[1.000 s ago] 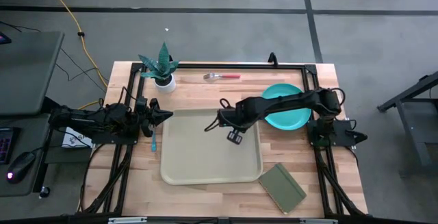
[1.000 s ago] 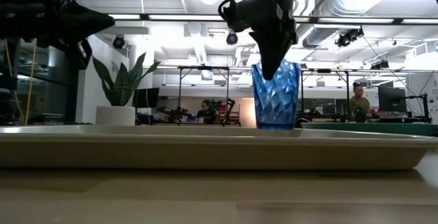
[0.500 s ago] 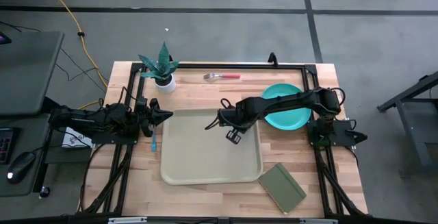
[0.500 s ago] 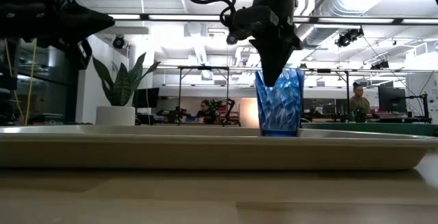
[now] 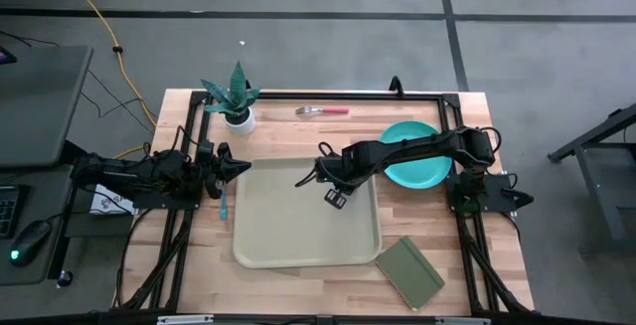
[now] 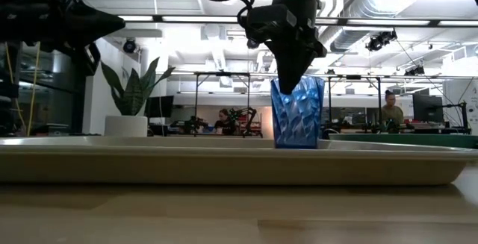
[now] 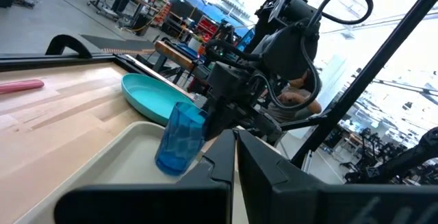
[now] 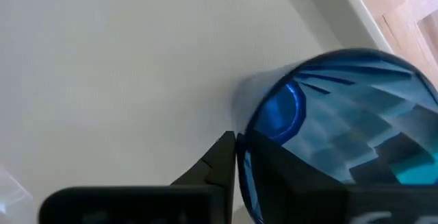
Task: Pick and place plate/cup/fork/spoon on tray
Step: Put the blue cup on top of the gray tray, then put the light blue plate on top of the gray tray
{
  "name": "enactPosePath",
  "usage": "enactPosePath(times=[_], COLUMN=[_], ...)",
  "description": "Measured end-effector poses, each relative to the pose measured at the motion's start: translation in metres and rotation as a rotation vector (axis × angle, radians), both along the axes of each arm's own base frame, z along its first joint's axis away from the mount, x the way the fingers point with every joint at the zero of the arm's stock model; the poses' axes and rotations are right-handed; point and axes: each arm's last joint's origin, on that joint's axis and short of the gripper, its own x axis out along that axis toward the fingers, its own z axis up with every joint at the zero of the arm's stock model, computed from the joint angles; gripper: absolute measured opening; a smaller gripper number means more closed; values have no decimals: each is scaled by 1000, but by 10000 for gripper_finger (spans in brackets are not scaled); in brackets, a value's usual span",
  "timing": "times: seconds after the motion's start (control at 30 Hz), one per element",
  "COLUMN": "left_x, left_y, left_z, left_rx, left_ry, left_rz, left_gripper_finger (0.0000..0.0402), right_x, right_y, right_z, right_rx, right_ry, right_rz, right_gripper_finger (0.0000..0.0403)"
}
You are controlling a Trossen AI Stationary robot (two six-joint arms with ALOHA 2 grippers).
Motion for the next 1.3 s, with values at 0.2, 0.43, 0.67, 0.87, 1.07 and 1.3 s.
enactPosePath(times=[0.2, 0.43, 0.67, 0.87, 1.07, 1.3], left_x=[0, 0, 0, 0, 0, 0], left_y=[0, 0, 0, 0, 0, 0], left_z=[0, 0, 0, 0, 0, 0], left_rx=[0, 0, 0, 0, 0, 0], left_ry=[0, 0, 0, -1, 0, 0], left_rz=[0, 0, 0, 0, 0, 0], left_gripper_finger=[1, 1, 1, 1, 1, 1], right_x=[0, 2, -18, -66, -131, -203], right_y=[0, 2, -8, -17, -16, -1], right_z=[0, 23, 96, 128, 101, 39], right_rx=[6, 30, -19, -118, -75, 78], right_ry=[1, -37, -89, -20, 63, -28], right_rz=[6, 120, 183, -39, -351, -850], right_gripper_finger=[80, 162, 220, 227, 227, 227])
